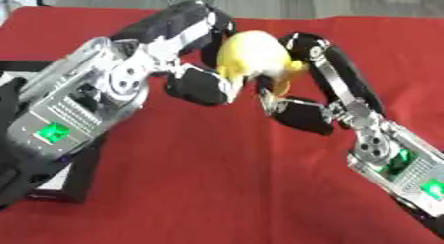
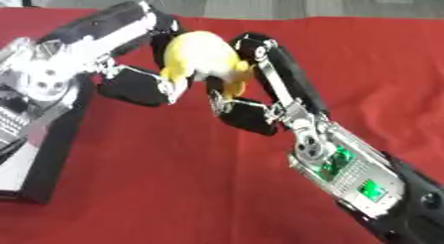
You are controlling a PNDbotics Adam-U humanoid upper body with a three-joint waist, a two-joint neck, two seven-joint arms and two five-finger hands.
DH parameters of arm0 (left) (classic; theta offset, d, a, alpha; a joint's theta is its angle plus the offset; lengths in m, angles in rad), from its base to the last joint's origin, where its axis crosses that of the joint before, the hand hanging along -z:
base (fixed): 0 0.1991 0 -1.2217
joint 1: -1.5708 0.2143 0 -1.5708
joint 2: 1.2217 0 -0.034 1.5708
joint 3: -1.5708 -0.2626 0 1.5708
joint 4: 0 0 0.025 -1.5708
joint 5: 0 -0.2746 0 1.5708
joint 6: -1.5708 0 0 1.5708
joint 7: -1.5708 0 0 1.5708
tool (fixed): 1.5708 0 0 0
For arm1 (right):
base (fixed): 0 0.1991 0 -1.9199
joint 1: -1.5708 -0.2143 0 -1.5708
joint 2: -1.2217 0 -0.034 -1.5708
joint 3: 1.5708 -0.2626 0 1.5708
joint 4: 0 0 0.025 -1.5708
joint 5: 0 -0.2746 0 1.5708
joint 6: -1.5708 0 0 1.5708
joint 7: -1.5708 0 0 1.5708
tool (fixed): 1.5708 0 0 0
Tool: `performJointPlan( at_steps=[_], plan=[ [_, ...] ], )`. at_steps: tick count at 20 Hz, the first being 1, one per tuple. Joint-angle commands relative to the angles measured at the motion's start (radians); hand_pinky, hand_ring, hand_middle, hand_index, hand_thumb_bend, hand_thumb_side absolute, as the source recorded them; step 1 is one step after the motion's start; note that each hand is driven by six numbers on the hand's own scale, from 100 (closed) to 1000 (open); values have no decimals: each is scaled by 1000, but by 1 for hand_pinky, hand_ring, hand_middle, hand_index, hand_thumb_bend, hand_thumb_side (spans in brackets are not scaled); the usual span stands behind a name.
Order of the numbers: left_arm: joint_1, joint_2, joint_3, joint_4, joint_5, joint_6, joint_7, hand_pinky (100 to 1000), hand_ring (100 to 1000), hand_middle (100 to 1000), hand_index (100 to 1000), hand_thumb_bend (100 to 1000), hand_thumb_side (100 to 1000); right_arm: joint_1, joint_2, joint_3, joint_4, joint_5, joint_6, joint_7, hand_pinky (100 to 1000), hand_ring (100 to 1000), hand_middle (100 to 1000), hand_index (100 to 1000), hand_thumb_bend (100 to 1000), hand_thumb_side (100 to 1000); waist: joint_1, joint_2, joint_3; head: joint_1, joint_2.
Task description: Pick up the objects with one hand, pass them to the other hand, and then place them into the box on the other side of the table.
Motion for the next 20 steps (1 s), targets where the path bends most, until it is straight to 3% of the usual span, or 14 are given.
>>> performJointPlan(
  at_steps=[1,2,5,6,11,20],
  plan=[
    [-11,0,5,7,10,-1,35,846,511,343,359,100,244,-14,-9,-7,-16,21,-14,33,755,774,785,740,100,100,-7,-14,-2,3,6],
    [-11,-1,4,11,9,-3,42,845,510,339,355,100,244,-14,-10,-7,-16,30,-18,44,764,792,806,768,100,100,-7,-14,-2,4,6],
    [-9,-1,1,20,3,-12,51,842,504,331,349,100,244,-13,-11,-10,-16,64,-30,80,781,824,847,831,100,274,-6,-14,-3,6,8],
    [-8,-1,0,23,1,-14,51,840,500,324,347,100,245,-13,-11,-11,-16,73,-32,89,787,833,860,849,100,391,-6,-15,-4,7,8],
    [-6,3,-2,28,-15,-26,46,829,488,301,338,100,245,-11,-14,-17,-16,115,-20,111,808,864,896,893,100,618,-5,-15,-4,9,10],
    [1,24,-6,30,-57,-45,6,814,482,282,323,100,249,-2,-24,-23,-16,179,48,95,825,880,917,928,100,646,-4,-17,-1,14,12]
  ],
)
